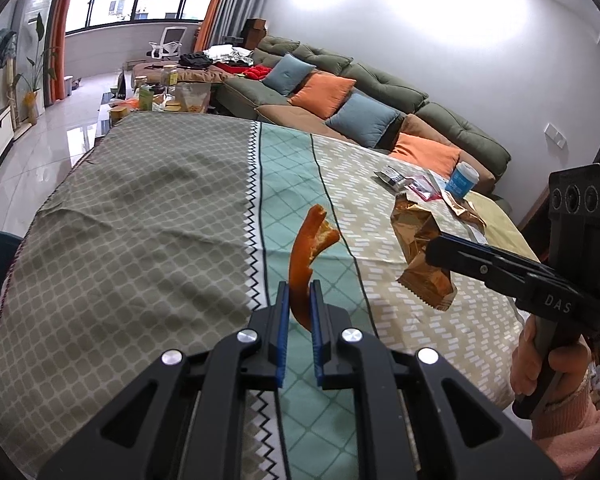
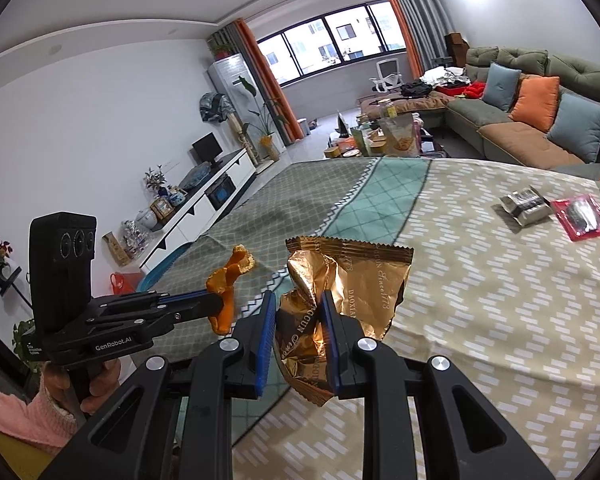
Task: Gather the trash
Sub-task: 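Lift the foil wrapper and orange peel and swing both tools toward the teal bin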
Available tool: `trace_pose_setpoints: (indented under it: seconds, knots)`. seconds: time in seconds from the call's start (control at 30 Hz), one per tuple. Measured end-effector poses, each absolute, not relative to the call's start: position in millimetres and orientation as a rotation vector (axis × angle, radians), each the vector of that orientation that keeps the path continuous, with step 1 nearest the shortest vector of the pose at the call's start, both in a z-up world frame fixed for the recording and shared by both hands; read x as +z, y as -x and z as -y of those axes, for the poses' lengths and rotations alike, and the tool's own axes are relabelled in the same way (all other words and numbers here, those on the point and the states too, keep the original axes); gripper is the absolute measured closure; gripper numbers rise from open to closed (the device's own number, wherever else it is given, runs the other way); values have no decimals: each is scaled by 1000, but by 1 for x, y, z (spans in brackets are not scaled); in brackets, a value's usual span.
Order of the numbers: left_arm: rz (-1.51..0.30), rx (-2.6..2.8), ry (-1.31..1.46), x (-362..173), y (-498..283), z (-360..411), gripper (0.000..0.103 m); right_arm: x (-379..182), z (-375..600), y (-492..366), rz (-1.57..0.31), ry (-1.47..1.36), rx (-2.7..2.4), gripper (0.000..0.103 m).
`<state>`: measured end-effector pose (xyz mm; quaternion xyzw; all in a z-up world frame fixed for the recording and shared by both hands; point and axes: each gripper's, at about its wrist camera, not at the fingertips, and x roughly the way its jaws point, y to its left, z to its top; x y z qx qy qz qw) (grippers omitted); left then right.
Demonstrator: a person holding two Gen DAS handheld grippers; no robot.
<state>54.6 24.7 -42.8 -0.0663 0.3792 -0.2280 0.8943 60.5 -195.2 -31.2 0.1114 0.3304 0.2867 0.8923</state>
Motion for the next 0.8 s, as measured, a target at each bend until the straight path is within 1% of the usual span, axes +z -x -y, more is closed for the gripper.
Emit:
trace_pose_setpoints:
  seconds: [0.8]
  knots:
    - [-756,-376,193,-36,-44,-75,92,-26,140,-68,-694,-184,724,80]
